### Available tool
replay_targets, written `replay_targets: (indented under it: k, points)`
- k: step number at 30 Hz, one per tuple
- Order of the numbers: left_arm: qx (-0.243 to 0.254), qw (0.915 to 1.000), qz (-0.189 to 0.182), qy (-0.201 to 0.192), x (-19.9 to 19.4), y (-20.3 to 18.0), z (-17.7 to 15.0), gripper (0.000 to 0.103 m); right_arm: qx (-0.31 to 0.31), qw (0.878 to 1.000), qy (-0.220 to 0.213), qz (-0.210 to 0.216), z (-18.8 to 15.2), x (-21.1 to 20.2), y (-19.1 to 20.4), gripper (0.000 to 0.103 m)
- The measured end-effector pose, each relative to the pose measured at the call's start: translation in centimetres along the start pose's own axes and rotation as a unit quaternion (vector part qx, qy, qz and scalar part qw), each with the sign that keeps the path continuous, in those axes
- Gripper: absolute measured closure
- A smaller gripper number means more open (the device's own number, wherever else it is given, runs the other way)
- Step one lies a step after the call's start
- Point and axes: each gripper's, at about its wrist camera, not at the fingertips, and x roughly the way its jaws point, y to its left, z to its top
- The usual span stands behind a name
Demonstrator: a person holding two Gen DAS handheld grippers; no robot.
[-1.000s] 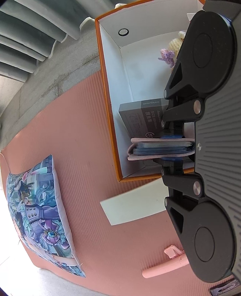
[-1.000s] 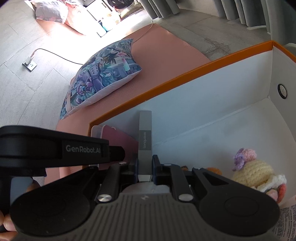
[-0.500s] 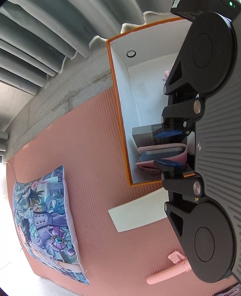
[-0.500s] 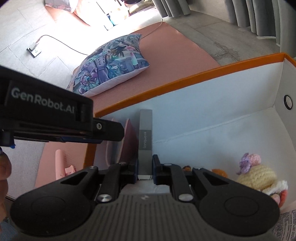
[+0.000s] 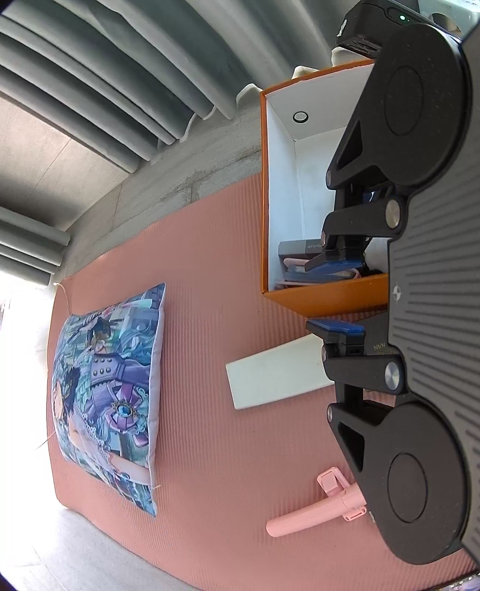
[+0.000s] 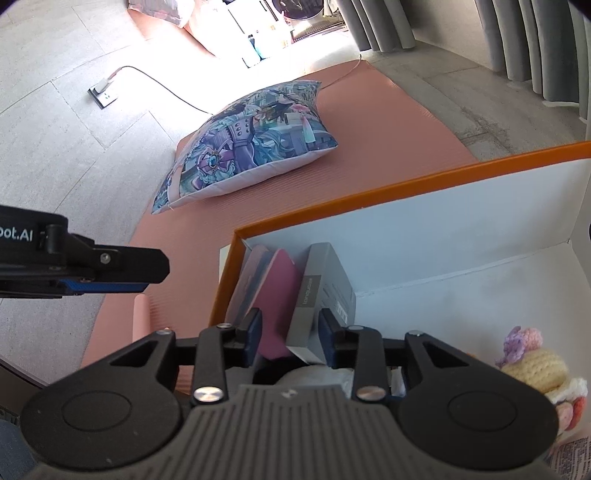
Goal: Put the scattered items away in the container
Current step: 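Lower both items into the orange box and open both tools, then withdraw both tools from the box back over the remaining items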
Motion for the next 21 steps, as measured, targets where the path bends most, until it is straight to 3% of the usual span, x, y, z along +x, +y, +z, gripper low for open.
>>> replay_targets:
  k: [5, 6, 7, 8, 21]
  points:
    - [-0.032, 0.9995, 0.004, -0.007, -0.3, 2.5, -1.0, 0.074, 0.008, 1.000, 0.001, -0.013, 0.1, 0.4, -0.1, 0.066]
    - [-0.038, 0.9993, 0.006, -0.005, -0.3, 2.9, -1.3, 0.074, 0.007, 1.000, 0.006, -0.020, 0.1, 0.6, 0.0, 0.068]
    - [-0.044, 0.9990, 0.008, -0.003, -0.2, 3.4, -1.6, 0.074, 0.007, 1.000, 0.013, -0.023, 0.1, 0.9, 0.0, 0.078]
    - [-0.049, 0.9987, 0.011, -0.001, -0.1, 3.9, -2.0, 0.074, 0.005, 1.000, 0.016, -0.024, 0.2, 1.1, 0.1, 0.079]
    - [-0.122, 0.9918, 0.027, 0.026, -0.6, 9.9, -6.4, 0.074, 0.002, 1.000, 0.027, -0.003, 0.0, 1.4, 0.1, 0.082]
